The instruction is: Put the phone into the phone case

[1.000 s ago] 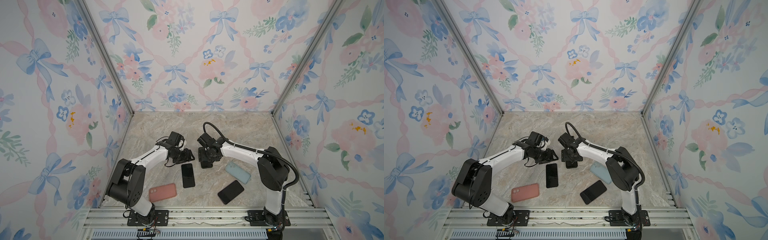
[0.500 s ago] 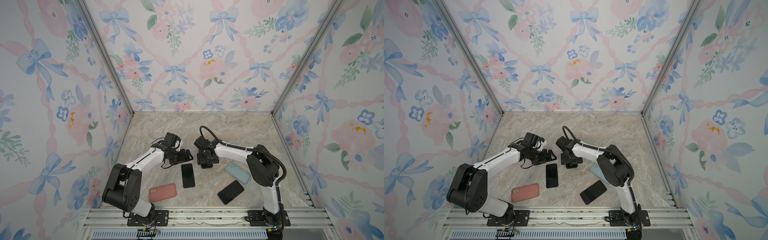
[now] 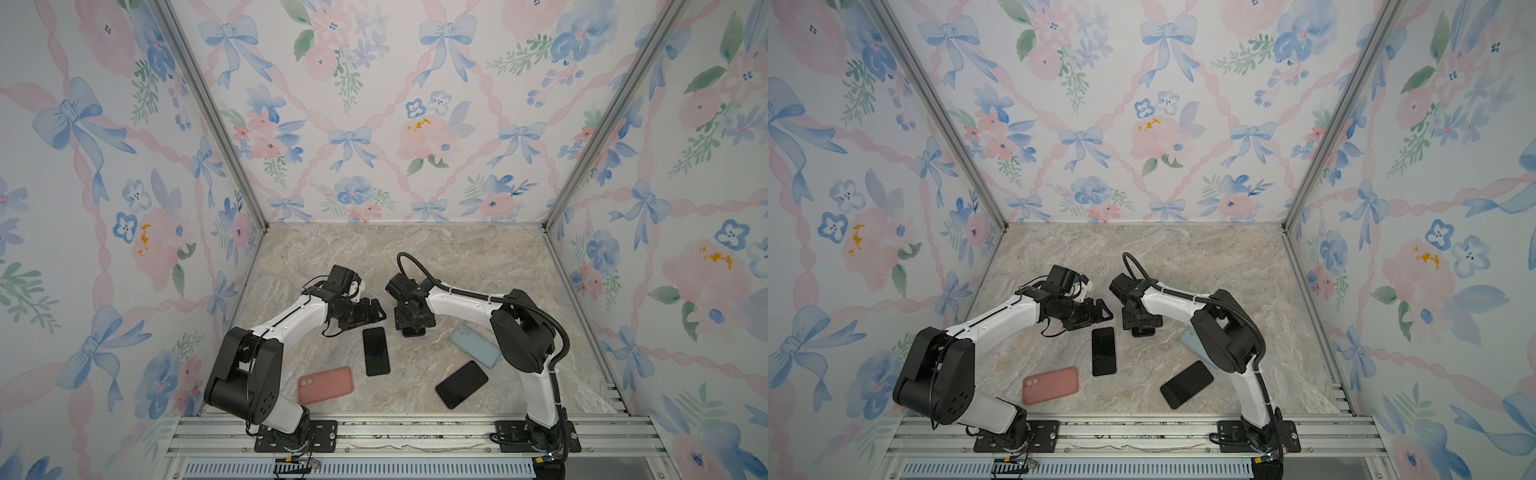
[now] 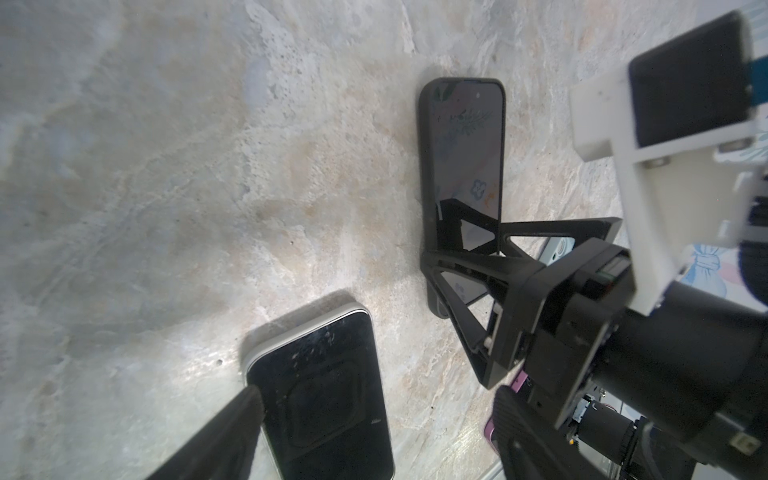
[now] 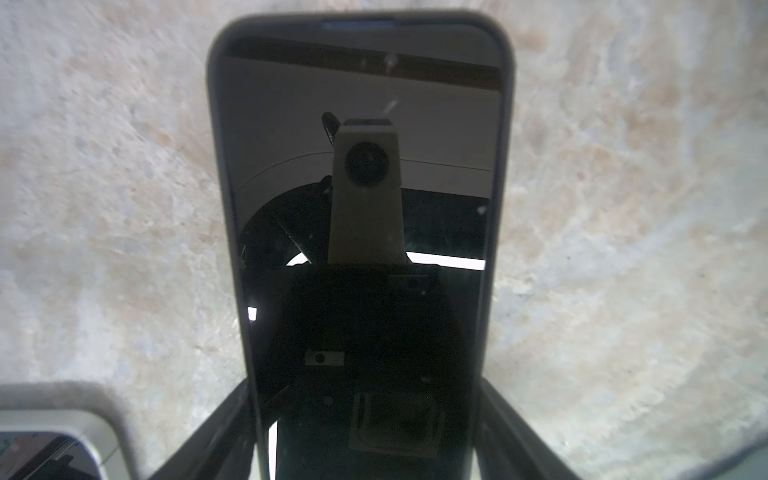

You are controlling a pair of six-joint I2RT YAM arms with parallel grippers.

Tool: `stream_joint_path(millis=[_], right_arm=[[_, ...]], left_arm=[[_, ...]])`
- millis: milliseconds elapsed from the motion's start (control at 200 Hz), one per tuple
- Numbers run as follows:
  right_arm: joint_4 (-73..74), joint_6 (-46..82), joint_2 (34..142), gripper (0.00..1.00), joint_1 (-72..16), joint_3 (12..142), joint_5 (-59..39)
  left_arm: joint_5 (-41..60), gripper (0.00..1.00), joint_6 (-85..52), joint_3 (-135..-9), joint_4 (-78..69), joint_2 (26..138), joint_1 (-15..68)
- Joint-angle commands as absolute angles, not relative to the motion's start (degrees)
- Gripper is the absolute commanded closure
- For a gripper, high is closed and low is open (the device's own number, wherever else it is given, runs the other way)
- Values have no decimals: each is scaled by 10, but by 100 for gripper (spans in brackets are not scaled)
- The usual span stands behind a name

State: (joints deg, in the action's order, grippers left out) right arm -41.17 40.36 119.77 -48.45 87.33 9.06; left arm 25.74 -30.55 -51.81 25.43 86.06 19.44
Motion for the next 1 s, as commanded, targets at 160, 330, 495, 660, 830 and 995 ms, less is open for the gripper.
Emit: stream_joint_path(millis=[160,330,495,660,830,995], right_arm=[[-447,396,1192,40,-456,921,97],[-457,368,1203,41,-414,967,98],[-480,331,1245,41,-373,1045,91],[-514,306,1305,42,-333,1144,80],[-539,280,1367,42,-303,1240,64],[-556,267,1413,42,-283,1302,60]], left_arm=[[258,12,-300,-559,262,887,192],[260,12,-301,-600,262,924,197],[266,12,-304,-653,263,973,202],[272,12,-307,-713,262,1028,203],[295,12,-305,-774,263,1086,206],[300,11,-306,-810,264,1120,207]])
